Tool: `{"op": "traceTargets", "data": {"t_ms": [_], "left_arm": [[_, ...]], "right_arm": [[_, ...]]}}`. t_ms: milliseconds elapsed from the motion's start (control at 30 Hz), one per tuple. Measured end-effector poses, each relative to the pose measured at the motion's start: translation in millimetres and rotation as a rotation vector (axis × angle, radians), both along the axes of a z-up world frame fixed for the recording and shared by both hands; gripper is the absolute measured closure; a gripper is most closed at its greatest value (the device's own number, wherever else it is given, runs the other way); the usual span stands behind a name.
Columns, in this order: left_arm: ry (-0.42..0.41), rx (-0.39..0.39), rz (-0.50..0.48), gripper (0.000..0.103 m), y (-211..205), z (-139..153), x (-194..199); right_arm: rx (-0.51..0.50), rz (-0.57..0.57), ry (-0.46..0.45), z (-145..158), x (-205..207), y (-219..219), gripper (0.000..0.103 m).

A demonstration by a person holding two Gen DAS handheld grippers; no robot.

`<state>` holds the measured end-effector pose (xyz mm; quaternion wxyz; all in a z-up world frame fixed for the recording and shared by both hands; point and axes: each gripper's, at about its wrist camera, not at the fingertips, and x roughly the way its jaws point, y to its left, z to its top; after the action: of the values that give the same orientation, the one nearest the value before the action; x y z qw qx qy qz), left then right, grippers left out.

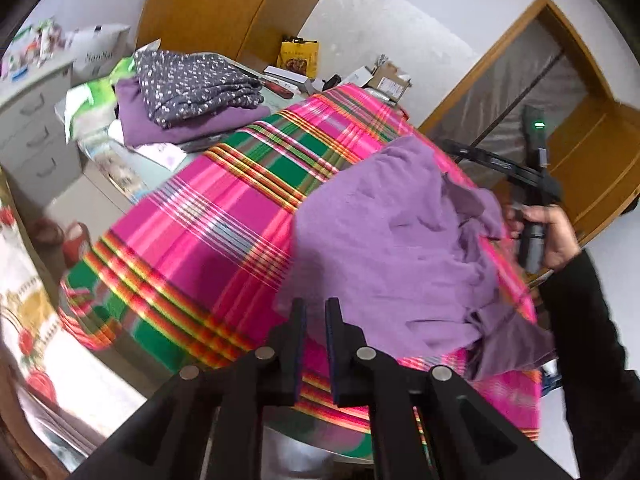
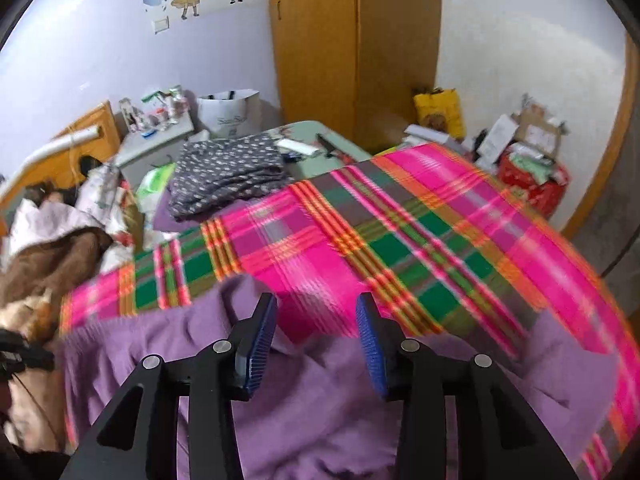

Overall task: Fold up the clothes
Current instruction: 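Raise the lilac garment off the bed with both tools, shaking it out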

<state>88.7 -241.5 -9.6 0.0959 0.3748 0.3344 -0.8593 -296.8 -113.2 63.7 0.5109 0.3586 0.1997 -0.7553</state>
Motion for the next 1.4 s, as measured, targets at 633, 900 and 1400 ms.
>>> {"op": "traceTargets", "data": {"t_ms": [633,900,1400], "left_arm": [[-0.04,0.092,0.031,0.081,-1,-25,-14],[-0.023,0.116,0.068,0.076,-11,-24,-14],[-0.038,0.266,0.136,0.071,-27,-44,-22]], "right_arm": [[0.216,0.098,-0.2,-64,13,29,0.084],[0.174,0.11,-0.184,-43,9,7,0.067],[0.233,0.105,-0.309,-69,-15,-29,0.063]]}}
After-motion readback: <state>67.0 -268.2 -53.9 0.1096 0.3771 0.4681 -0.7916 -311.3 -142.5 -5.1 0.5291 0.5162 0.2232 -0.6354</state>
